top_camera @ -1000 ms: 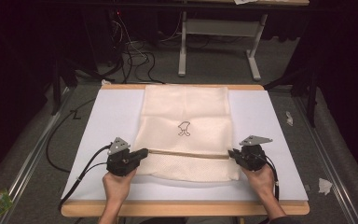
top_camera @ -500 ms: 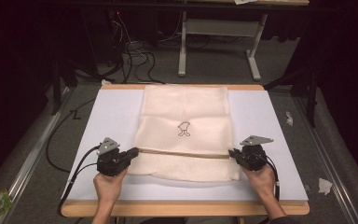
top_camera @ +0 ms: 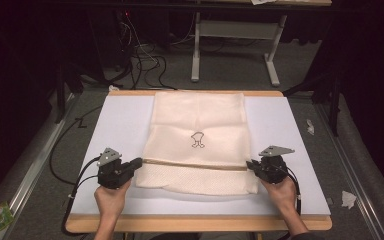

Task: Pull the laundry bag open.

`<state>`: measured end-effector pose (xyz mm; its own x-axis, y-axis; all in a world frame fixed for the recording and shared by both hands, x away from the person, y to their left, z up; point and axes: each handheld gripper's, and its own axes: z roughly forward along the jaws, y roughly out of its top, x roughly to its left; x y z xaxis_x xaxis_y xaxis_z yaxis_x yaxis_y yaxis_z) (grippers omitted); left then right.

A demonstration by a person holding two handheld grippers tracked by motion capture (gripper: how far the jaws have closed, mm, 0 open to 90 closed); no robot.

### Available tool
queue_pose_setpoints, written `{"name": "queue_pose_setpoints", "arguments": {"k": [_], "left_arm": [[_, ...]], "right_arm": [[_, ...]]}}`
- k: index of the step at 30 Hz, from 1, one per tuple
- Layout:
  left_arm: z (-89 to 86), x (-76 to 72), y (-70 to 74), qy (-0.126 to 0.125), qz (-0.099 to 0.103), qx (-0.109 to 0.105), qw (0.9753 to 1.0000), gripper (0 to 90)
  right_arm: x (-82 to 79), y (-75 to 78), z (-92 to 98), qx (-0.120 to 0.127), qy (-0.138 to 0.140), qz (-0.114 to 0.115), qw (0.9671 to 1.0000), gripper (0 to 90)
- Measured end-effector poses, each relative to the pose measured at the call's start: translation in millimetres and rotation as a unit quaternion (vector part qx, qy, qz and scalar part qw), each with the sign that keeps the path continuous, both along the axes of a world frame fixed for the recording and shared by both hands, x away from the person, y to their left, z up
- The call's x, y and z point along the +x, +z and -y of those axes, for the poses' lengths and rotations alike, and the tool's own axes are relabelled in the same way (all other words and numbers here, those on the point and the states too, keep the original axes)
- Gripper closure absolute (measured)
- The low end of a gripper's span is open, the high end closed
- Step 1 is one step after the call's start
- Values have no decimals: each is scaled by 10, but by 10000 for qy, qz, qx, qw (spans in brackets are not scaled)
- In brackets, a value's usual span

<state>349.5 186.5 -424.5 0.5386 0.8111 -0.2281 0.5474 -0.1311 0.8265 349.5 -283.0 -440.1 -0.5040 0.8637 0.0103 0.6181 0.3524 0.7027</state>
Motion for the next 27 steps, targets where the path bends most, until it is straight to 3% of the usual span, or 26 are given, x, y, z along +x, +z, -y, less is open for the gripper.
{"name": "queue_pose_setpoints", "arguments": {"k": [10, 20, 27], "left_arm": [[-57, -4, -7, 104, -11, 137, 9999, 877], [-97, -13, -41, 162, -118, 240, 9995, 877], [-85, -24, -93, 96, -264, 152, 9995, 875]], "right_arm": [[5, 4, 33, 88, -33, -13, 10000, 848], [14, 81, 25, -10, 55, -52, 10000, 853], [8, 13, 46, 37, -9, -210, 9998, 847]]}}
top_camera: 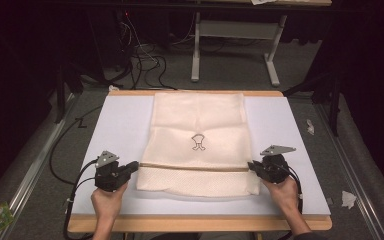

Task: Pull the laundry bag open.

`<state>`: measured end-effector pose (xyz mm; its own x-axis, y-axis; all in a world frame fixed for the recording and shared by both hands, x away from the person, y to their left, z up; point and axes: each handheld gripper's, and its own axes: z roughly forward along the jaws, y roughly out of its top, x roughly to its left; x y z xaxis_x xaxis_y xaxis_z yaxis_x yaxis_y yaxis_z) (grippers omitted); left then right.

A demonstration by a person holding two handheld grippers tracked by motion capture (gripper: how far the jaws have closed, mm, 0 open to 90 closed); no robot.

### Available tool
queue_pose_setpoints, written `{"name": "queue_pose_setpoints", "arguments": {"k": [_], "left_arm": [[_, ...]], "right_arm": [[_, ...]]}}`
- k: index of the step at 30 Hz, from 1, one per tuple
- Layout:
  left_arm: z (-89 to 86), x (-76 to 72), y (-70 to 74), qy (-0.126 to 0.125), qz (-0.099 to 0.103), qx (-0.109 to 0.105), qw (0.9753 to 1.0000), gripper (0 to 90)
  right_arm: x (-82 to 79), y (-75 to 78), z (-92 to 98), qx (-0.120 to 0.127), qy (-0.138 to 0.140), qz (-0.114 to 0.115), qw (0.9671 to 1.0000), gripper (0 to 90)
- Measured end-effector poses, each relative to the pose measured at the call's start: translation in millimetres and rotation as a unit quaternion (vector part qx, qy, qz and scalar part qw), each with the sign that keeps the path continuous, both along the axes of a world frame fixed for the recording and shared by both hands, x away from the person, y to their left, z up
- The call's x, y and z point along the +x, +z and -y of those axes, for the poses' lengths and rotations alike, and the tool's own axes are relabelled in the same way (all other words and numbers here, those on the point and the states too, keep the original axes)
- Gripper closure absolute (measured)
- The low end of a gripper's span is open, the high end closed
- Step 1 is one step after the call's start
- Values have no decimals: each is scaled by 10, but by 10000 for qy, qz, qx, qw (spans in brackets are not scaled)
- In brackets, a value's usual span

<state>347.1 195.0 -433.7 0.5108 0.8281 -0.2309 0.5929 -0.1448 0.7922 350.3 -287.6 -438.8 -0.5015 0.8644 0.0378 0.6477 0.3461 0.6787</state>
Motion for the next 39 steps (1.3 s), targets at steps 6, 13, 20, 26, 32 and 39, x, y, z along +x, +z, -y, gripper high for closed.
{"name": "queue_pose_setpoints", "arguments": {"k": [6, 13, 20, 26, 32, 39], "left_arm": [[27, 2, -50, -22, -138, 59, 9999, 874], [54, 15, -110, -30, -303, 108, 9995, 871], [82, 56, -185, -52, -440, 193, 9988, 868], [121, 50, -215, -118, -378, 214, 9990, 854], [198, 23, -245, -182, -189, 189, 9995, 785], [172, 19, -102, -40, 245, 80, 9997, 621]], "right_arm": [[-1, -51, 33, 82, -27, -59, 9999, 838], [1, -117, 68, 174, -40, -92, 9998, 812], [0, -165, 88, 223, -90, -184, 9995, 792], [-9, -180, 91, 233, -112, -209, 9994, 677], [-89, -146, 88, 252, -55, -17, 9997, 584], [-148, 8, 138, 424, -29, 328, 9986, 563]]}}
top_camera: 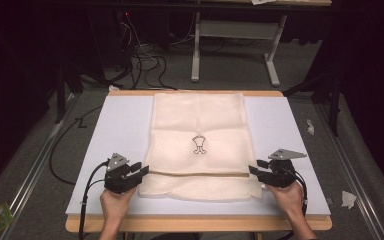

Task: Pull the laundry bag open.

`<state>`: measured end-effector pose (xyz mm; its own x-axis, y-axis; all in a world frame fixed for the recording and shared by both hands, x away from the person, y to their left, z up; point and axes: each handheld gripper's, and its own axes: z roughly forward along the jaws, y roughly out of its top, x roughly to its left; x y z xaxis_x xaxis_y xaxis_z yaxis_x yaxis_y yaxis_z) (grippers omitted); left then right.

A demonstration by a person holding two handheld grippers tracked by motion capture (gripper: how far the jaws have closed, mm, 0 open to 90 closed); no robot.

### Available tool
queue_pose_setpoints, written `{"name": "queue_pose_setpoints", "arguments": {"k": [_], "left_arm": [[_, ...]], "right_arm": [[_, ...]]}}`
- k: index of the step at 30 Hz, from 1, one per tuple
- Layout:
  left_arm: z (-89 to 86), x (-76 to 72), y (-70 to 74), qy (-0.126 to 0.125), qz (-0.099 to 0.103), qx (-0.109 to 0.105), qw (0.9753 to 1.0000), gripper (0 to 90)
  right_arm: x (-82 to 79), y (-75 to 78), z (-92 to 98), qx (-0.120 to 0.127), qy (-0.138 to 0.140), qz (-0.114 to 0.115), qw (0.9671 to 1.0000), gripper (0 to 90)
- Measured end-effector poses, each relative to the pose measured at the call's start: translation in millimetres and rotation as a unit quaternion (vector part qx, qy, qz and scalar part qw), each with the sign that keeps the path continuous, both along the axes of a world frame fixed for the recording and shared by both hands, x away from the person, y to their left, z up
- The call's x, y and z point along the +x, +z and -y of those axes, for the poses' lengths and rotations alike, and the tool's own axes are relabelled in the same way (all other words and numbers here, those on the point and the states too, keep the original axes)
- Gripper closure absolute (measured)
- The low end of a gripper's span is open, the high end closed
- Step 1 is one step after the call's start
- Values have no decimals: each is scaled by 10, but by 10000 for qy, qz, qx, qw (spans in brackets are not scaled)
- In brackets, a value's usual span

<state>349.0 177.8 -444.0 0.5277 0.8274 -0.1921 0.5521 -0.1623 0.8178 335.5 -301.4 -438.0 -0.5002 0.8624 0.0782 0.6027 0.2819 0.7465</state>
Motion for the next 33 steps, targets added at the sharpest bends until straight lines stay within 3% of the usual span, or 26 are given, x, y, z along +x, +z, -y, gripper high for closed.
{"name": "queue_pose_setpoints", "arguments": {"k": [5, 7, 19, 23, 24, 26, 33], "left_arm": [[-51, 31, 73, 109, 141, -115, 9998, 578], [-87, 53, 118, 166, 190, -156, 9996, 569], [-430, 95, 253, 566, 406, -365, 9969, 551], [-483, 102, 272, 663, 445, -288, 9964, 547], [-500, 99, 276, 681, 509, -159, 9963, 545], [-518, 102, 263, 695, 528, -107, 9961, 541], [-592, 140, 186, 806, 450, -60, 9957, 524]], "right_arm": [[-16, 88, 40, 43, -5, 168, 9998, 565], [-7, 122, 111, 194, -118, 237, 9995, 566], [-41, 217, 413, 496, -506, 507, 9962, 568], [-37, 214, 499, 567, -633, 533, 9950, 570], [-41, 213, 542, 583, -720, 523, 9943, 576], [-45, 209, 600, 572, -786, 553, 9937, 584], [-73, 182, 796, 729, -1020, 601, 9903, 578]]}}
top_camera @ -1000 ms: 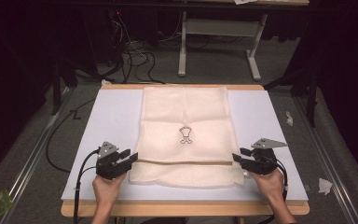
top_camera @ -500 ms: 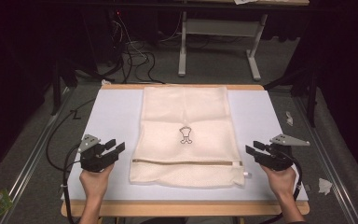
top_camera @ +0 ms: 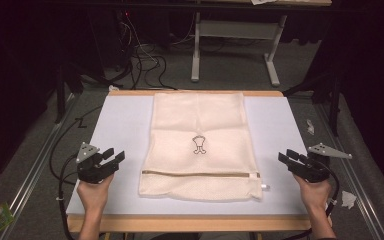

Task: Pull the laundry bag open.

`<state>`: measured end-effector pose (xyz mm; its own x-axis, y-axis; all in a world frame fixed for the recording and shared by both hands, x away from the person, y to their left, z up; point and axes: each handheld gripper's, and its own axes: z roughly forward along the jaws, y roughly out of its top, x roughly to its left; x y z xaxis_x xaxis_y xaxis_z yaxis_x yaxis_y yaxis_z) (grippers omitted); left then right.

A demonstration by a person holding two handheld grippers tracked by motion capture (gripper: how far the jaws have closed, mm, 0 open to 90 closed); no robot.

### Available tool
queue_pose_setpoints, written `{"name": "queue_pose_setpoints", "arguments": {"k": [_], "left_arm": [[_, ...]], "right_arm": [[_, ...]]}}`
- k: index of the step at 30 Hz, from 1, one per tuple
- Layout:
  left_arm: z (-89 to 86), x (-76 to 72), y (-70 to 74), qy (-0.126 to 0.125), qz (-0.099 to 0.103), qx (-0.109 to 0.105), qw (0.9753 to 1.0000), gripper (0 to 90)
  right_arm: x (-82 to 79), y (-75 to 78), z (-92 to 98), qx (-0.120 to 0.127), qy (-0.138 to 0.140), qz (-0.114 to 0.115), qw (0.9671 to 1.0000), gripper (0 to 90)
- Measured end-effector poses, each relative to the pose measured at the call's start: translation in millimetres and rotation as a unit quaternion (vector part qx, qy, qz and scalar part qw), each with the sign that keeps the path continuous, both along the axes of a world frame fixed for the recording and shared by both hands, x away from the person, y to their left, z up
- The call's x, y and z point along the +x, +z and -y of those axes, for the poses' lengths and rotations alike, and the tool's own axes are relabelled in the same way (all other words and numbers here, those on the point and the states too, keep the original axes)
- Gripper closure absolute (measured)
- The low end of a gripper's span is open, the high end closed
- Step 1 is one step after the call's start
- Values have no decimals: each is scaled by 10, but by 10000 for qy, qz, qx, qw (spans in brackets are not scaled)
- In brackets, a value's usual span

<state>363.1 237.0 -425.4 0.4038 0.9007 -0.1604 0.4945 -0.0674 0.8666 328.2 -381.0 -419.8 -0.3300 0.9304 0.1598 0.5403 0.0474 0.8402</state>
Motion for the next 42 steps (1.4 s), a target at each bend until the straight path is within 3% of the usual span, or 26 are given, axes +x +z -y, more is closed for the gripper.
{"name": "queue_pose_setpoints", "arguments": {"k": [2, 6, 7, 9, 11, 22, 31, 39, 40, 41, 42], "left_arm": [[-14, 4, -22, 51, 15, -58, 10000, 518], [-19, 28, -69, 144, 90, 42, 9998, 517], [-23, 31, -96, 198, 153, 21, 9997, 518], [-25, 47, -129, 234, 120, 9, 9997, 517], [-25, 64, -152, 245, 77, 3, 9997, 516], [22, 220, -312, 463, -107, 188, 9987, 508], [71, 370, -423, 684, -251, 168, 9972, 503], [124, 389, -552, 783, -275, 427, 9956, 491], [124, 389, -552, 783, -275, 427, 9956, 490], [94, 375, -583, 889, -265, 225, 9954, 466], [94, 375, -583, 889, -265, 225, 9954, 460]], "right_arm": [[-6, -45, 112, 106, -124, -23, 9999, 571], [-4, -92, 220, 288, -289, -35, 9992, 562], [3, -127, 235, 61, -425, -45, 9991, 560], [21, -163, 228, -133, -463, -81, 9988, 559], [31, -186, 225, -179, -486, -113, 9986, 559], [158, -458, 252, -246, -656, -401, 9967, 553], [221, -501, 243, -240, -773, -316, 9962, 527], [251, -547, 221, -254, -1024, -340, 9938, 472], [248, -547, 230, -243, -1011, -299, 9941, 470], [237, -546, 235, -193, -1026, -297, 9941, 464], [237, -546, 235, -193, -1026, -297, 9941, 464]]}}
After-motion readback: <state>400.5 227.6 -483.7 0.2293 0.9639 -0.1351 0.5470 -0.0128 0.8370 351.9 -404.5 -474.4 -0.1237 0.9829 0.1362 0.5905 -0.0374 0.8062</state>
